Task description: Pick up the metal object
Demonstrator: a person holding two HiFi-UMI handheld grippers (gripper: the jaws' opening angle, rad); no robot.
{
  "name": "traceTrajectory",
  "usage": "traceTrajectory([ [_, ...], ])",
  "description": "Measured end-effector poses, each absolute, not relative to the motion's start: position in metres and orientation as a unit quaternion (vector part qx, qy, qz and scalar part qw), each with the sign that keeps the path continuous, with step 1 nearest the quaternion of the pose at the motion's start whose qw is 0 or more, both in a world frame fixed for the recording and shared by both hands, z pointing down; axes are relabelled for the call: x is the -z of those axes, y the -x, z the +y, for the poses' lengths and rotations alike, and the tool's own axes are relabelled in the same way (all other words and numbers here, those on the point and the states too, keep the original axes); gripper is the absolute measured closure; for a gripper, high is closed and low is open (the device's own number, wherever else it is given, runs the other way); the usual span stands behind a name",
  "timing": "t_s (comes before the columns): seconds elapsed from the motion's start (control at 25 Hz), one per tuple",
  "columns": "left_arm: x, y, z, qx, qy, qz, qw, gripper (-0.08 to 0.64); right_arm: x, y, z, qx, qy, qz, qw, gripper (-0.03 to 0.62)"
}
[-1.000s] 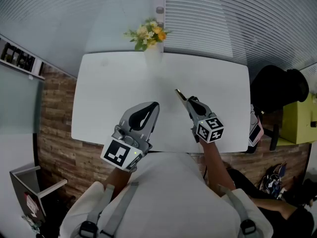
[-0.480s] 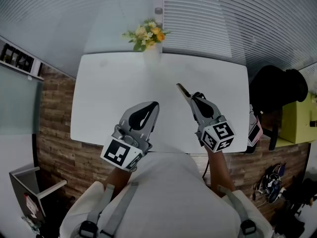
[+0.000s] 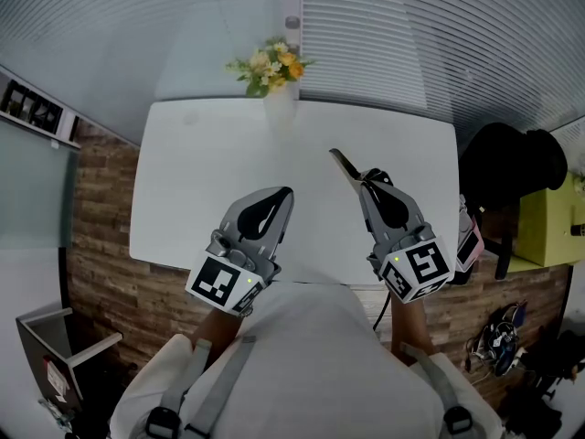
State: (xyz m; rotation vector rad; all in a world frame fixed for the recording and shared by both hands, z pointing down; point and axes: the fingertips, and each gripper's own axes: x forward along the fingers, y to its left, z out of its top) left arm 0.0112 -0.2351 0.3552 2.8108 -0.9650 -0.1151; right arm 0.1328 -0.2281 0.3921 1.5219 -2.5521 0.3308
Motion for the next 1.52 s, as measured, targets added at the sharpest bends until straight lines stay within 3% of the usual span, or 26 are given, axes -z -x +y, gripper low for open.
traceTrajectory([
  [0.68,-0.343,-0.01,-0.234,0.047,-0.943,-0.322,0.073,0.557,-0.323,-0.123,-0.205,-0.03,-0.517,-0.85,0.092,0.581],
  [1.52,-0.335,-0.012,-0.222,0.05,-0.946,-0.314,0.064,0.557,-0.316,-0.124,-0.194,-0.019,-0.524,-0.846,0.093,0.581],
])
